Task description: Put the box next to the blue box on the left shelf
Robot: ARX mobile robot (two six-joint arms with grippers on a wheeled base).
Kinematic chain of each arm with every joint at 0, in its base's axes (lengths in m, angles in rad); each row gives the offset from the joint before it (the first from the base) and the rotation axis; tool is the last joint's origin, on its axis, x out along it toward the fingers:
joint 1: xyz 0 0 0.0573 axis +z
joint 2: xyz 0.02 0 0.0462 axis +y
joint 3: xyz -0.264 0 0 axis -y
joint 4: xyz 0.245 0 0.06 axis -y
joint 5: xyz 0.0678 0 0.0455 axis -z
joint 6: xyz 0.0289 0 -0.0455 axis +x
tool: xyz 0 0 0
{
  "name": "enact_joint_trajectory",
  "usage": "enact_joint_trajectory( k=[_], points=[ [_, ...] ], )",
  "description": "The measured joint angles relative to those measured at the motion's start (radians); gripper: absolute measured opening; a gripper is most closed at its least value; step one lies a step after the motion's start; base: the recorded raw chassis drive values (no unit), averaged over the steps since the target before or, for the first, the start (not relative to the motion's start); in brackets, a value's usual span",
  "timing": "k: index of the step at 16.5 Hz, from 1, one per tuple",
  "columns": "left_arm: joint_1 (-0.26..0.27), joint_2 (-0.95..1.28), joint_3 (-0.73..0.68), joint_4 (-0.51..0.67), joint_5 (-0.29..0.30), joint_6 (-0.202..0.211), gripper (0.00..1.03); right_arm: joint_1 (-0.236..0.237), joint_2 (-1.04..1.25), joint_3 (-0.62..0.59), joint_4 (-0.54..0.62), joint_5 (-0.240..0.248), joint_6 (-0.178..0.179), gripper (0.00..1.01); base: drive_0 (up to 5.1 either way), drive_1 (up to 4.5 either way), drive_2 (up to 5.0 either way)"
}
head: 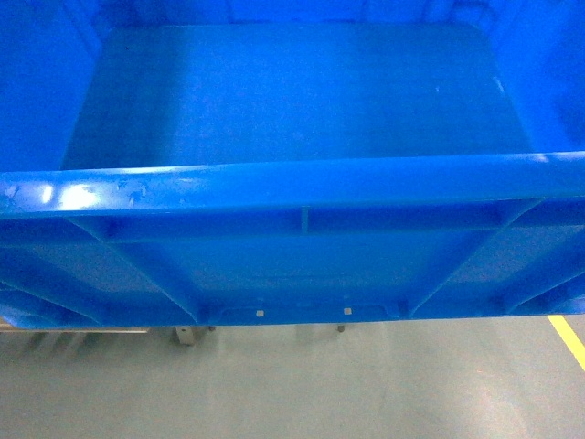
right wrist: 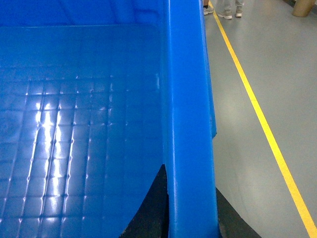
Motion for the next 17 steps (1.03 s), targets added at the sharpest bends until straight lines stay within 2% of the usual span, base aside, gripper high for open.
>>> enact_joint_trajectory(
  k=[17],
  points=[
    [0.0, 0.0, 0.0, 0.0, -0.001, 0.002, 0.16, 0.0, 0.0, -0.002, 0.002, 0.0, 0.0, 0.08, -5.0, 2.4, 2.4]
  ],
)
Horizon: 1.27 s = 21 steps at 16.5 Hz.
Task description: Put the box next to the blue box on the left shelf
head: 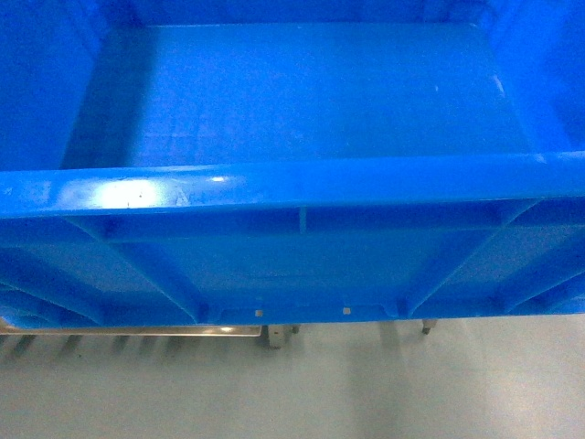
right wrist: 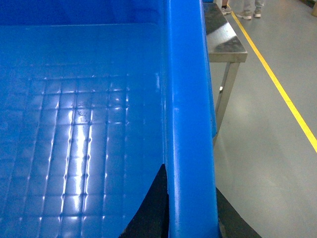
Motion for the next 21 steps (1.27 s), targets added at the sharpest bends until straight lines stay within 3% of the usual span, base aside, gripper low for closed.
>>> enact_joint_trajectory(
  k=[21],
  points=[
    [0.0, 0.0, 0.0, 0.0, 0.0, 0.0, 0.16, 0.0, 0.0, 0.0, -0.001, 0.001, 0.0, 0.08, -5.0, 2.38, 2.4]
  ],
)
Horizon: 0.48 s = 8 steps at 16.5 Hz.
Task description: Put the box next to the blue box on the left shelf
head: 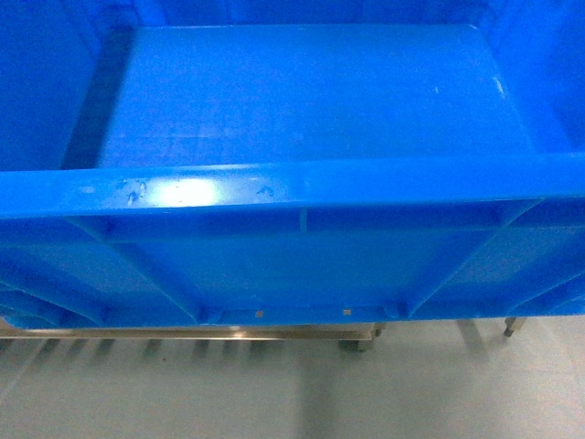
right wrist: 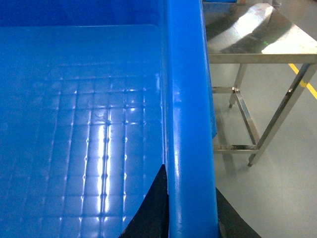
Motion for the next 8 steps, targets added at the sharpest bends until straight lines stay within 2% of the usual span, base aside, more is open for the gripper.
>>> enact_joint_trajectory(
  k=[8],
  points=[
    [0.0, 0.0, 0.0, 0.0, 0.0, -0.001, 0.16, 0.0, 0.0, 0.0, 0.0, 0.001, 0.0, 0.08, -5.0, 2.33, 2.3]
  ],
)
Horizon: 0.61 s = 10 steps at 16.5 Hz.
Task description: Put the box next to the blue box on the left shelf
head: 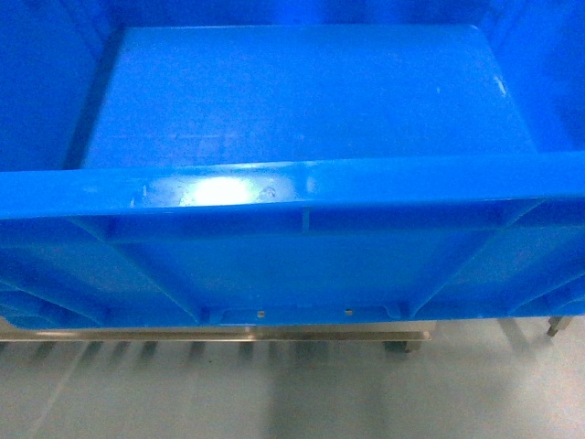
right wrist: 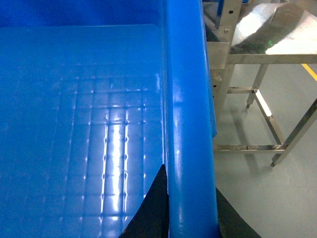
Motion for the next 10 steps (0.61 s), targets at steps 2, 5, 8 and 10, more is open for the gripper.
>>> enact_joint_trajectory(
  k=[2, 5, 8, 10],
  points=[
    [0.0, 0.0, 0.0, -0.001, 0.0, 0.0, 0.16, 0.0, 0.0, 0.0, 0.0, -0.001, 0.0, 0.08, -5.0, 2.33, 2.3],
    [0.0, 0.0, 0.0, 0.0, 0.0, 0.0, 0.16, 0.0, 0.0, 0.0, 0.001, -0.001, 0.0, 0.08, -5.0, 2.33, 2.3],
    [0.0, 0.0, 0.0, -0.002, 0.0, 0.0, 0.16, 0.0, 0.0, 0.0, -0.002, 0.0, 0.0, 0.08, -5.0, 2.33, 2.3],
    [0.0, 0.0, 0.0, -0.002, 0.0, 0.0, 0.16, 0.0, 0.0, 0.0, -0.002, -0.001, 0.0, 0.08, -4.9, 2.42, 2.4]
  ],
)
